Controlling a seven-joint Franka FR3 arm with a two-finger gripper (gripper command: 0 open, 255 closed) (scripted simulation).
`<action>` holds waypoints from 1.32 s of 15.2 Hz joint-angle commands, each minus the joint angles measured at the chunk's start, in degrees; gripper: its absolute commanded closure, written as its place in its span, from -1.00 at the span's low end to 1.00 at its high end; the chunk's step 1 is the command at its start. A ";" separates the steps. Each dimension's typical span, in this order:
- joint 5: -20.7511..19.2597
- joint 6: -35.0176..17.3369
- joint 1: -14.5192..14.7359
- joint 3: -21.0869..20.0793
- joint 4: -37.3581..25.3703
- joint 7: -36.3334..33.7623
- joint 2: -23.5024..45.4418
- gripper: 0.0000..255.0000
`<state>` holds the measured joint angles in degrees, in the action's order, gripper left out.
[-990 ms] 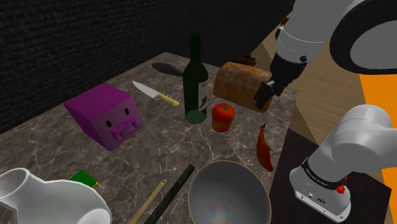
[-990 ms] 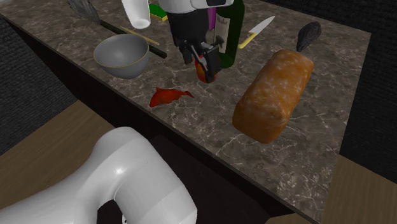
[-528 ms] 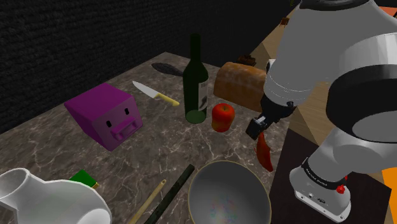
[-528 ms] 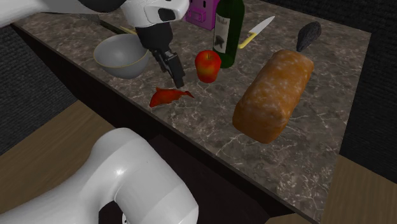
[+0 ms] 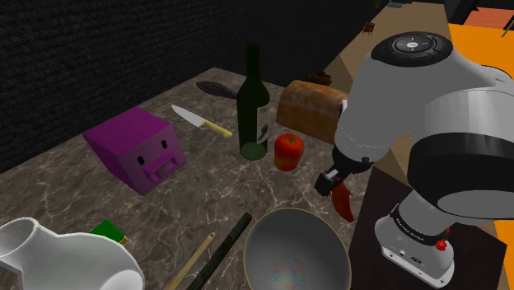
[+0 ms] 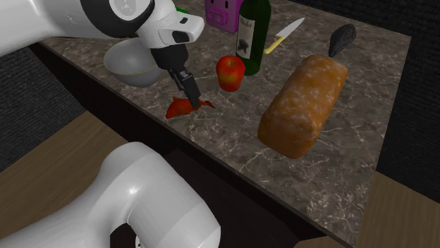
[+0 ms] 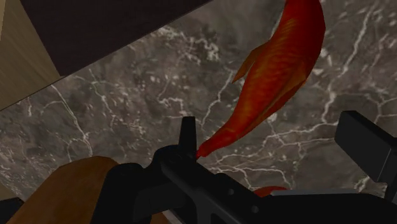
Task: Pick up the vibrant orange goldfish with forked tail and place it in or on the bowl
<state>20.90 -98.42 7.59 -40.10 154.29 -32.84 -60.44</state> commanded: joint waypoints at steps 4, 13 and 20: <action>0.52 -1.37 0.27 -0.47 1.54 0.13 -0.10 -1.00; 0.53 -1.34 0.26 -0.49 1.49 0.10 -0.08 1.00; -0.27 0.06 0.01 0.42 0.24 0.31 -0.25 1.00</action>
<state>20.95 -99.01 7.67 -40.06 155.00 -32.63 -60.59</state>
